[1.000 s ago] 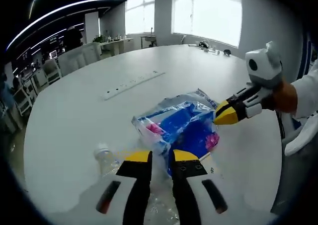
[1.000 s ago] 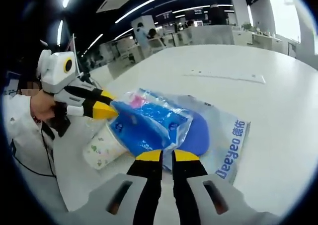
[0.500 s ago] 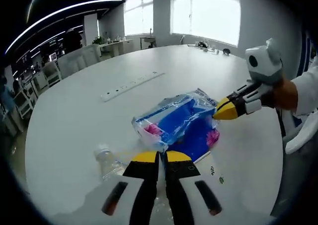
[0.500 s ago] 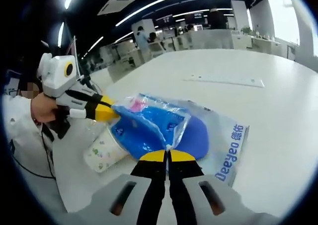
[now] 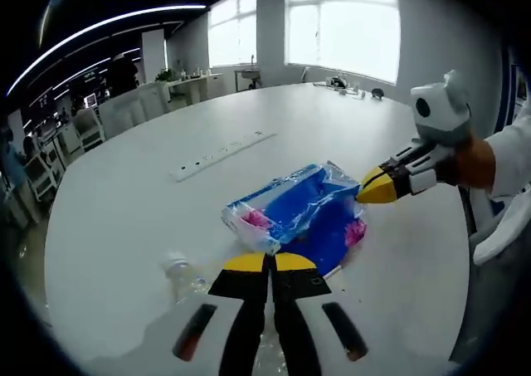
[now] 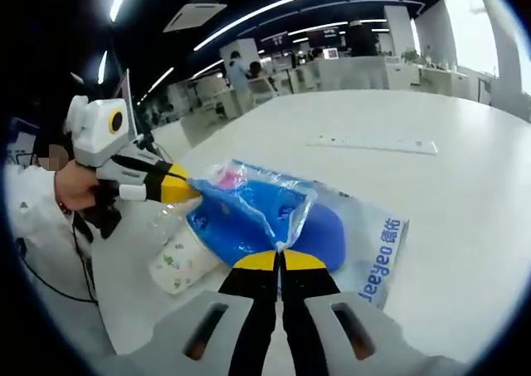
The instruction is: Arrange the tabletop items into an orderly group along one side of the table until the central work area is clear of visible clutter.
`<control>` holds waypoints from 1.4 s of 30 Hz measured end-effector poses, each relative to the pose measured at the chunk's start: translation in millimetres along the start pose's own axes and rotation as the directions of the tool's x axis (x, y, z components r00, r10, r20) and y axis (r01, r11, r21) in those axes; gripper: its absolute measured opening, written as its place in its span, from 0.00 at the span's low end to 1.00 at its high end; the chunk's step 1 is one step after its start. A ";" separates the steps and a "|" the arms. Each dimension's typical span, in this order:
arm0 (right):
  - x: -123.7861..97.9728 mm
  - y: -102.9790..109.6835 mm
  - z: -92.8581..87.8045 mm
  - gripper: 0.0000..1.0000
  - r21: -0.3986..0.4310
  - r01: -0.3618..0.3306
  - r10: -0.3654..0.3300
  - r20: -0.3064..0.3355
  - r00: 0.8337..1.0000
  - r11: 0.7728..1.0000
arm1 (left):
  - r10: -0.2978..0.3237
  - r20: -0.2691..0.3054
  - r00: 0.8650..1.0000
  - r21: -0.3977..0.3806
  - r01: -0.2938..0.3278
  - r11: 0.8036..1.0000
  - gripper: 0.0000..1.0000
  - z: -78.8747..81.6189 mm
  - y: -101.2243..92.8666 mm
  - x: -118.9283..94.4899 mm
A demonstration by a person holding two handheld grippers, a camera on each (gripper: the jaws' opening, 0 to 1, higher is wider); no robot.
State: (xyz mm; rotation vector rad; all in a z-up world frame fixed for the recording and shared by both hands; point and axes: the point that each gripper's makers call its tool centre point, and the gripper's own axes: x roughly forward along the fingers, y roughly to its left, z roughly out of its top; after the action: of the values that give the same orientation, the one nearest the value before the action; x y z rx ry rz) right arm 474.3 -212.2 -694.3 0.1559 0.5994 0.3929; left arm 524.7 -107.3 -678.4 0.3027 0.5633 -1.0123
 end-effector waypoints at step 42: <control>-96.1 -69.5 50.2 0.00 0.000 0.105 -0.104 0.137 0.985 0.994 | -0.058 0.103 0.993 0.002 0.058 0.998 0.00 90.7 -82.9 19.5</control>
State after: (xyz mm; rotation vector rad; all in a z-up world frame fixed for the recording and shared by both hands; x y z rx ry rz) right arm 452.5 -316.0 -621.2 0.1429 0.4685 0.2800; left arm 488.5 -207.4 -613.9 0.2327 0.4812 -1.0777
